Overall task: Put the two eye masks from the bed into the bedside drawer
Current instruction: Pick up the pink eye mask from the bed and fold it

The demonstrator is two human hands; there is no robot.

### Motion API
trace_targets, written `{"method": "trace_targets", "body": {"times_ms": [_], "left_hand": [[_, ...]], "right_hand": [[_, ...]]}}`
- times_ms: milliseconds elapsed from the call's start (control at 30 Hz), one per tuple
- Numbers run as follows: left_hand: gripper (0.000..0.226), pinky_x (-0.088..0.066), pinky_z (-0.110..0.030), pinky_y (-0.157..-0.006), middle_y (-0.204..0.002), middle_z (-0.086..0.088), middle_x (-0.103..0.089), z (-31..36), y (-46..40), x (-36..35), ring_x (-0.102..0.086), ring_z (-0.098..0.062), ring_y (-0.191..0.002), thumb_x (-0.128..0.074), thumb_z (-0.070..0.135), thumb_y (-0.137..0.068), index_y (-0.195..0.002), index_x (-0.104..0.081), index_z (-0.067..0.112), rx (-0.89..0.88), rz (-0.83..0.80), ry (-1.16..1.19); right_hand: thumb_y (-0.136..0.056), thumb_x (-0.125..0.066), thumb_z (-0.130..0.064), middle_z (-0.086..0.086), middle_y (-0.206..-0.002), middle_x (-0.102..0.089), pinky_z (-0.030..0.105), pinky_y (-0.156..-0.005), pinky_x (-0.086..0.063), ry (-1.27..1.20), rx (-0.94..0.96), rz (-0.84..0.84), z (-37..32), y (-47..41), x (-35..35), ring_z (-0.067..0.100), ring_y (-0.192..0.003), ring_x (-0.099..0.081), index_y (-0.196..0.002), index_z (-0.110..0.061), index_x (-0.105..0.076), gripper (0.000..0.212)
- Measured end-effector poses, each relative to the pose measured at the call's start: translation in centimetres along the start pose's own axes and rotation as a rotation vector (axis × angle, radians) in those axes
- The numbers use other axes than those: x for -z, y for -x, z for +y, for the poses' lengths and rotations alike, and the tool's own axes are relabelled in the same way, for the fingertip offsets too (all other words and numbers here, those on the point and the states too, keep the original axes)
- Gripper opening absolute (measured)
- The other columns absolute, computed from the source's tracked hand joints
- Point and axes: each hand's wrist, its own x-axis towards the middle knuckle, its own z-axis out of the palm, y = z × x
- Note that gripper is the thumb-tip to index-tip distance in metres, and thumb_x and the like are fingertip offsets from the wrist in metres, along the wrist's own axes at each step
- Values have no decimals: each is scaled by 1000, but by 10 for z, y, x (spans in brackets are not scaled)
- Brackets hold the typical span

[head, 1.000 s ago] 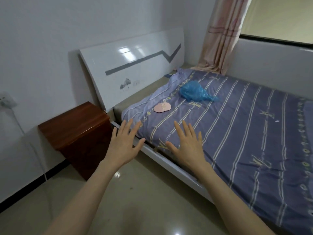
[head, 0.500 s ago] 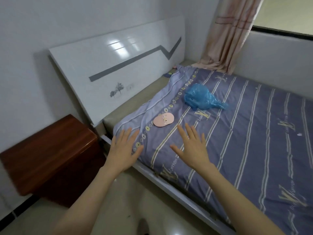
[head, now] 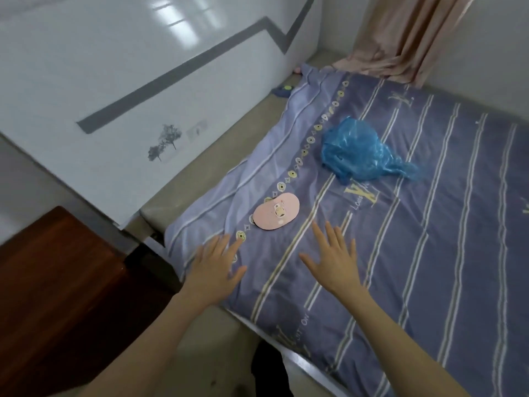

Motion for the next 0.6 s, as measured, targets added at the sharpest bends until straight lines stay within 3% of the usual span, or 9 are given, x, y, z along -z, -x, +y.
{"method": "trace_targets", "body": {"times_ms": [167, 467, 600], "left_hand": [[61, -12, -50, -117, -157, -5, -10, -18, -103, -49, -7, -26, -144, -37, 46, -91, -143, -11, 27, 79, -141, 30], [57, -26, -47, -112, -150, -10, -29, -16, -245, -112, -26, -32, -137, -47, 15, -88, -140, -24, 12, 3, -151, 80], [54, -34, -43, -104, -135, -16, -46, -8, -277, -124, -42, -32, -122, -48, 7, -84, -135, -32, 8, 54, -113, 142]], "right_hand": [[-86, -40, -58, 5, -159, -3, 56, -115, 1, -6, -56, -128, 39, -97, -67, 27, -145, 3, -145, -32, -2, 75], [-79, -42, -67, 2, -157, 16, 65, -111, 0, 5, -139, -421, 94, -184, -170, 29, -144, 14, -143, -36, 9, 87], [-79, -43, -67, 2, -157, 16, 66, -110, 0, 27, -135, -426, 103, -185, -189, 29, -144, 13, -142, -38, 12, 89]]}}
